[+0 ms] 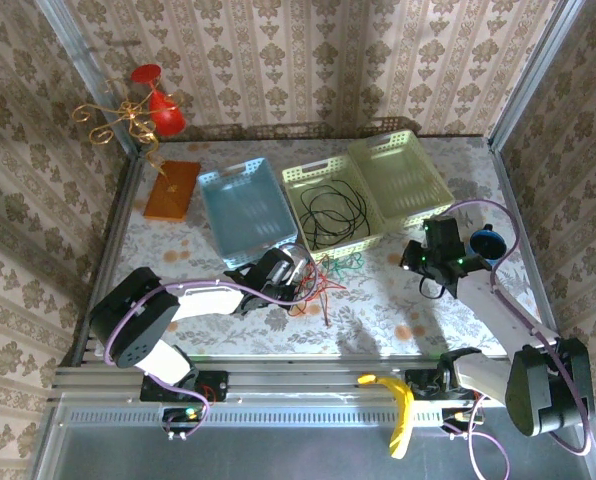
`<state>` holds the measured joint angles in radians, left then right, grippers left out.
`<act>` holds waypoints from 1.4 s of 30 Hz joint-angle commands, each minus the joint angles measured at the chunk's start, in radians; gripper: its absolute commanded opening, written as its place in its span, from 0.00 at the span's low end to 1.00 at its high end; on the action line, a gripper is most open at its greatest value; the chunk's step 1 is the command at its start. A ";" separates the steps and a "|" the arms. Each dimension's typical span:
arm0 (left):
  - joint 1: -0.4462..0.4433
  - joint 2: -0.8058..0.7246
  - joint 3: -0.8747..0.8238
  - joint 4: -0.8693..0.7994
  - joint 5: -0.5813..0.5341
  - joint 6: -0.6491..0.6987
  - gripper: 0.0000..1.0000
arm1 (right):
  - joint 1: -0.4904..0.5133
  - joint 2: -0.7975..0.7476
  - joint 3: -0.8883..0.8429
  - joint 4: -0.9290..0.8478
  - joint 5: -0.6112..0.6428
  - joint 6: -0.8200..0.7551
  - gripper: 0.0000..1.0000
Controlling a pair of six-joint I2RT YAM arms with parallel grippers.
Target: Untangle the cables
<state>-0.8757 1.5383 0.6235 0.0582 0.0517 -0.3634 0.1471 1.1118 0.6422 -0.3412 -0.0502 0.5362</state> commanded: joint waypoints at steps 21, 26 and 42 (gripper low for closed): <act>0.006 0.031 -0.017 -0.079 0.001 0.004 0.00 | 0.376 0.434 0.233 0.018 0.146 -0.183 0.55; 0.006 0.023 -0.022 -0.084 -0.001 0.001 0.00 | 0.378 0.488 0.264 0.031 0.181 -0.219 0.55; 0.006 0.029 -0.015 -0.092 -0.003 -0.003 0.00 | 0.379 0.340 0.214 0.003 0.210 -0.236 0.00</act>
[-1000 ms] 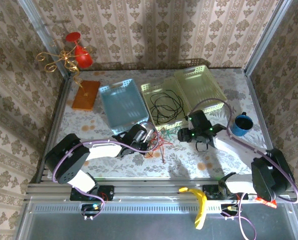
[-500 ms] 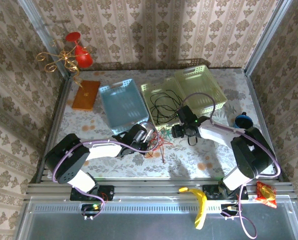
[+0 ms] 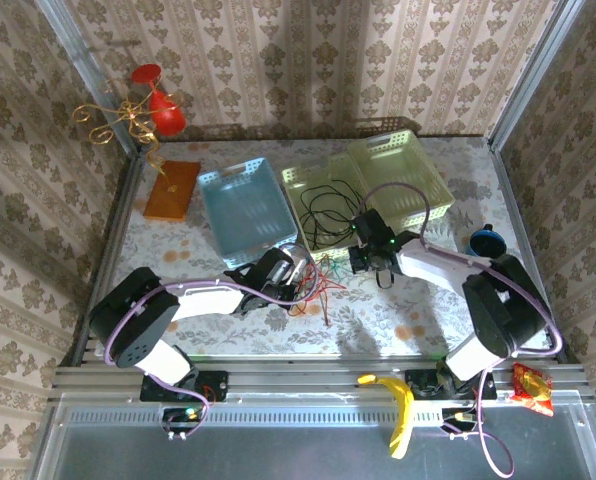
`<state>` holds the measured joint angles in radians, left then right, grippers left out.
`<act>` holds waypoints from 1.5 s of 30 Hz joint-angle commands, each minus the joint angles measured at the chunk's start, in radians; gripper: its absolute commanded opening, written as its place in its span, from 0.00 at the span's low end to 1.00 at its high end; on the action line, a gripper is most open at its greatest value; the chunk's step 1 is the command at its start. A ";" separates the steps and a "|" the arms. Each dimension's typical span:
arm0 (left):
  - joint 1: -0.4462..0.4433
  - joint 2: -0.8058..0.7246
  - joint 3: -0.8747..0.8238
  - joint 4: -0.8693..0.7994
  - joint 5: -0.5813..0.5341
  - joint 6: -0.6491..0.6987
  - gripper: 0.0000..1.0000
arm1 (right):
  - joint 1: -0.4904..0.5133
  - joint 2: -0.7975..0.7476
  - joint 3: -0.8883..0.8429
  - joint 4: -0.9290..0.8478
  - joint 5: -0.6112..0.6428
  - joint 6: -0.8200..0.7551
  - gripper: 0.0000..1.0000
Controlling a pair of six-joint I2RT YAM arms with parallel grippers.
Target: Untangle the cables
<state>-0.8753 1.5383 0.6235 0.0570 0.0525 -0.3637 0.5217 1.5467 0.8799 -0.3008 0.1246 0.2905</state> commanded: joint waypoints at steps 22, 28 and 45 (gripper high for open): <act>0.008 0.057 0.008 -0.095 0.014 0.020 0.00 | -0.282 -0.453 0.033 -0.343 0.148 0.083 0.00; 0.009 0.051 0.001 -0.098 0.011 0.026 0.00 | -0.336 -0.448 0.046 -0.371 0.156 0.070 0.00; 0.009 0.079 0.016 -0.081 0.023 0.027 0.00 | -0.062 -0.179 -0.027 -0.319 0.045 0.114 0.00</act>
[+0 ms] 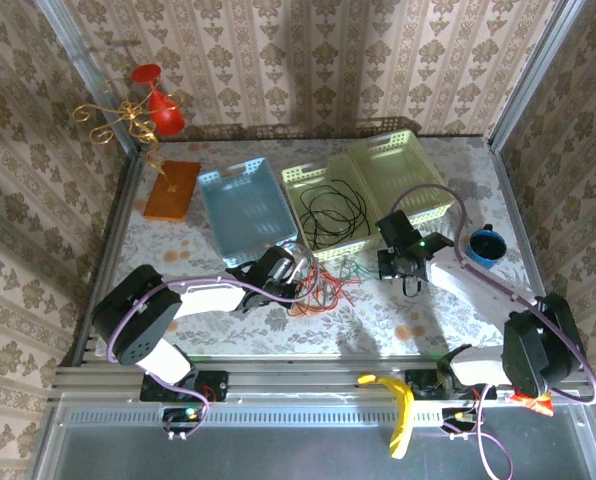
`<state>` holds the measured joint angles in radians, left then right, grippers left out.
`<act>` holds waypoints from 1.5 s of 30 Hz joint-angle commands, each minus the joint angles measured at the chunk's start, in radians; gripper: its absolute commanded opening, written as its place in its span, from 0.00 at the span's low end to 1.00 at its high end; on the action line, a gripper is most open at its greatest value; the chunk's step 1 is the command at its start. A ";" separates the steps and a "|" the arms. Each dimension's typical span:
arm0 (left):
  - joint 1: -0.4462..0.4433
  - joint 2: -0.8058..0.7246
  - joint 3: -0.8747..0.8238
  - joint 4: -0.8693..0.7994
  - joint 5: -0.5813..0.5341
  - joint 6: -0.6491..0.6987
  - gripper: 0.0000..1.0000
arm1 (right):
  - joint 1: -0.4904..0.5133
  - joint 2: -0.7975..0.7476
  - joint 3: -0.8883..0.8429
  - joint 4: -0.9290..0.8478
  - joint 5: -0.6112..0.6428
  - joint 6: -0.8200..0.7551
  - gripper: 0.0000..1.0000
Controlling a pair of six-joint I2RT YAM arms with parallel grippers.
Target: Untangle the cables
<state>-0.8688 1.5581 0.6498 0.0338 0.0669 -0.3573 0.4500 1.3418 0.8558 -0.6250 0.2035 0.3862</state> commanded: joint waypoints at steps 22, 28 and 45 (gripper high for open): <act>0.004 0.033 -0.018 -0.055 0.032 0.028 0.00 | 0.139 0.257 0.103 -0.154 0.108 -0.024 0.00; 0.008 0.027 -0.016 -0.057 0.042 0.032 0.00 | 0.202 0.295 0.119 -0.149 0.052 -0.044 0.00; 0.011 0.031 -0.001 -0.081 0.051 0.054 0.00 | 0.030 0.125 0.086 -0.082 -0.294 -0.043 0.00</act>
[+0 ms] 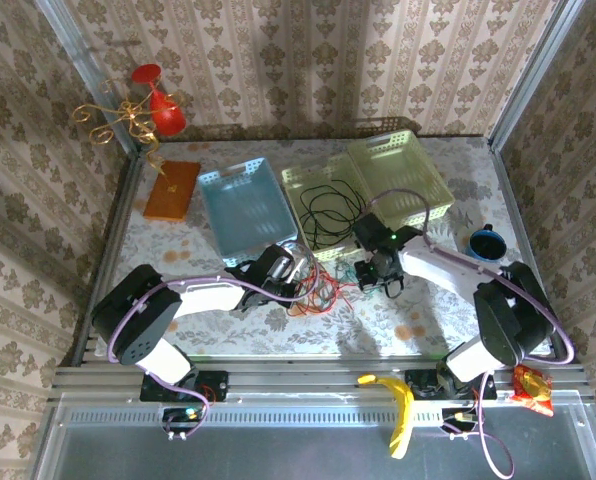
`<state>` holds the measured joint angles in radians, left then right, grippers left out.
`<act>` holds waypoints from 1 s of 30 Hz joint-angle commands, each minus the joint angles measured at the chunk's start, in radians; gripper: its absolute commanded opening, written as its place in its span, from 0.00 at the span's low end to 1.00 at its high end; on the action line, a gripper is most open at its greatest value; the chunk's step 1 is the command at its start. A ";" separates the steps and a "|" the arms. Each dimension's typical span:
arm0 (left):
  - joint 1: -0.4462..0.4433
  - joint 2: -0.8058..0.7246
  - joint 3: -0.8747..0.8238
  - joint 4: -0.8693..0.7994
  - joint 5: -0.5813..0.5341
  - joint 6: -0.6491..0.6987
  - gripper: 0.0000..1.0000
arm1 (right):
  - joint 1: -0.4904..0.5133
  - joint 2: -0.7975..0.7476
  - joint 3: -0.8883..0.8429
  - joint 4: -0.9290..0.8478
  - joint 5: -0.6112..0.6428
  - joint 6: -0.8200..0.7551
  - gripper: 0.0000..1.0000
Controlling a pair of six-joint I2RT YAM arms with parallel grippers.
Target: Untangle the cables
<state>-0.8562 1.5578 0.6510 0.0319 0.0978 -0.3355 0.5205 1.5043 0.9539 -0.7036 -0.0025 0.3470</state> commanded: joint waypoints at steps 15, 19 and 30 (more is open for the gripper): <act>-0.005 0.050 0.015 -0.086 0.021 0.029 0.00 | -0.082 -0.070 0.025 0.045 -0.015 -0.006 0.00; -0.010 0.052 0.018 -0.090 0.013 0.025 0.00 | -0.007 -0.006 0.054 0.029 0.072 -0.034 0.00; -0.017 0.056 0.037 -0.117 0.004 0.038 0.00 | 0.096 0.087 0.146 0.013 0.240 -0.097 0.00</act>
<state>-0.8577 1.5707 0.6842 -0.0177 0.0971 -0.3313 0.5987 1.5761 1.0657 -0.6735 0.1581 0.2863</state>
